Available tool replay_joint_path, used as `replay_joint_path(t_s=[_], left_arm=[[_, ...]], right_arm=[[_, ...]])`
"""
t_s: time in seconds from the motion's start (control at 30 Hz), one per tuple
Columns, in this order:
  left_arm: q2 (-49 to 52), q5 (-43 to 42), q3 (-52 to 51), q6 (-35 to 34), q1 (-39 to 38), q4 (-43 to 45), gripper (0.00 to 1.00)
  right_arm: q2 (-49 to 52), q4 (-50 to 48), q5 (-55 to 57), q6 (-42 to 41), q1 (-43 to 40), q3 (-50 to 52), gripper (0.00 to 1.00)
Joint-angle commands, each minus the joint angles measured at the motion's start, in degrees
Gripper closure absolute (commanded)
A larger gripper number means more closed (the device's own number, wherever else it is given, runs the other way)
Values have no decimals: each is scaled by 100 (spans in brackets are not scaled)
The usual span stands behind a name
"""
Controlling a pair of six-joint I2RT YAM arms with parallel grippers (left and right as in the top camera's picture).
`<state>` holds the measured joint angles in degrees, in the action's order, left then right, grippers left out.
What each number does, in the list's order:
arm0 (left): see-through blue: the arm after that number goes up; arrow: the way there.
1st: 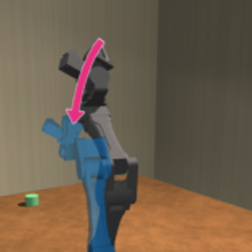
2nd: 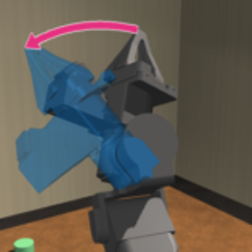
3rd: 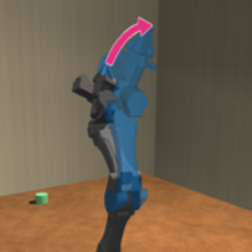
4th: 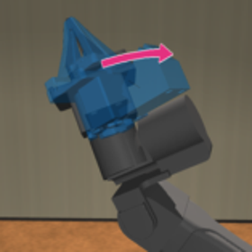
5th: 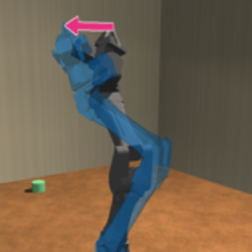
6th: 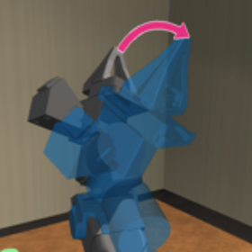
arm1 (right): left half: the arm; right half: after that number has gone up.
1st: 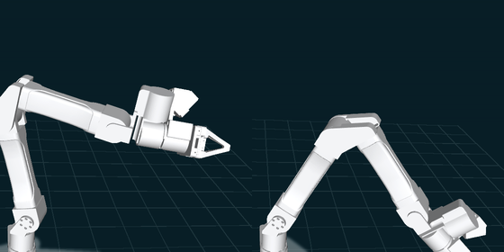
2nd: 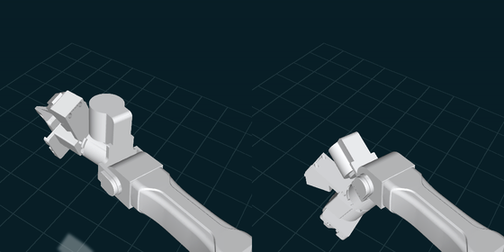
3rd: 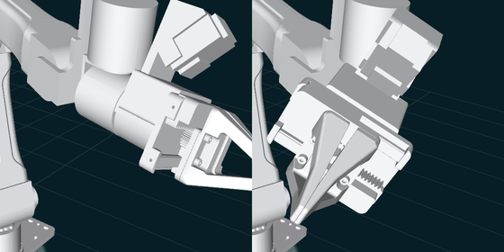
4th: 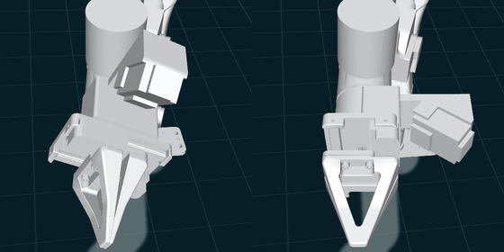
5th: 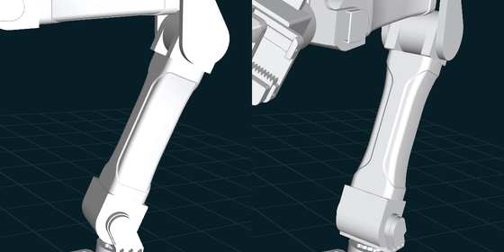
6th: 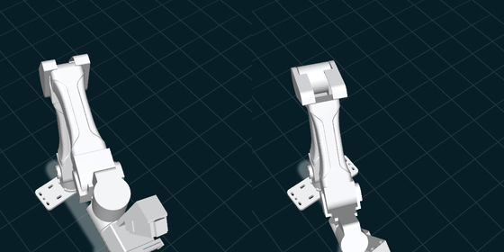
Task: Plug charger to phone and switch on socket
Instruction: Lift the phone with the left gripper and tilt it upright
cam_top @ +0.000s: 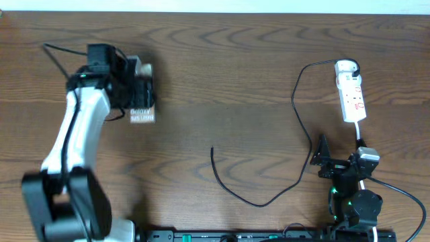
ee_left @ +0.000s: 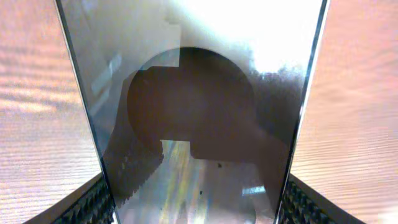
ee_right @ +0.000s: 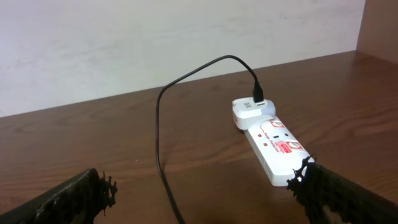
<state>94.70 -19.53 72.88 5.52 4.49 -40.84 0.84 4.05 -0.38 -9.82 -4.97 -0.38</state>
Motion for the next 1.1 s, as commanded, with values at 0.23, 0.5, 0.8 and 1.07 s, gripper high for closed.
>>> replay_joint_path(t_s=[0.23,0.5,0.8,1.07], left_arm=[[-1773,-2166,184,-3230,127,-20,93],[-1803,-4509,181,-5681,999,-17,93],[-1803,-5890,181,-7591,1567,-17,93],[-1803,-6089,181,-8021,1574,-17,93]], right_arm=[[-20,26,24,70,-24,7,1],[-20,26,24,70,-24,7,1],[-20,26,24,70,-24,7,1],[-20,26,24,70,-24,7,1]])
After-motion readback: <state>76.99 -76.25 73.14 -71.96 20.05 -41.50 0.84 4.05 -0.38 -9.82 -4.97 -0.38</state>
